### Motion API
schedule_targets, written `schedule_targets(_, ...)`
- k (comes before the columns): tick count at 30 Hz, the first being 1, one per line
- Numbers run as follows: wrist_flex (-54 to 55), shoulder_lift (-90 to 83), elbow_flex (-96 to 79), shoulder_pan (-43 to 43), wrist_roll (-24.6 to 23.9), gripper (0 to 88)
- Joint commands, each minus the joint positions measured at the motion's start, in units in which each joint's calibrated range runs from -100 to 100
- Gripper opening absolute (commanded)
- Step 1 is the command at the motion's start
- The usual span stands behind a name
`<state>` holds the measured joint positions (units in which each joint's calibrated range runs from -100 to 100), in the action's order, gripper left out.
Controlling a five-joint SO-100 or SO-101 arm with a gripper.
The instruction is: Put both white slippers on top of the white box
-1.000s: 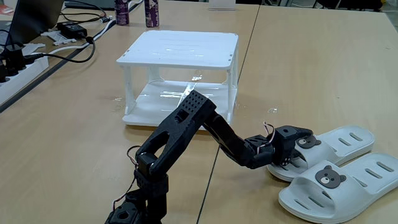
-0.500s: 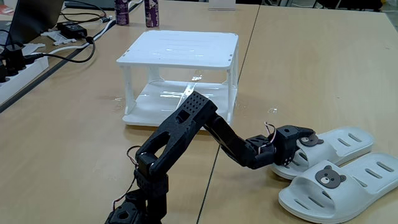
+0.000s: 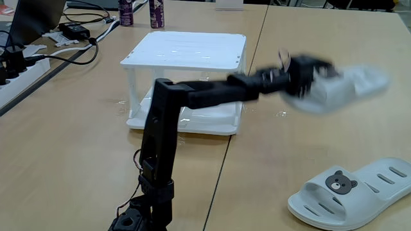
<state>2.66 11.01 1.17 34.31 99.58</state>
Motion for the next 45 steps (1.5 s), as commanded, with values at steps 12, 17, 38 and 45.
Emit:
schedule_targets(12, -18.80, -27.12, 19.99, -3.39, 0.42, 0.8)
schedule_targets(17, -18.80, -26.28, 18.09, -21.81, 0.42, 0.8)
schedule_targets(38, -18.19, -23.76, 11.78, -50.10, 0.42, 0.8)
schedule_targets(45, -17.93, -6.34, 26.84, -48.21, 0.42, 0.8)
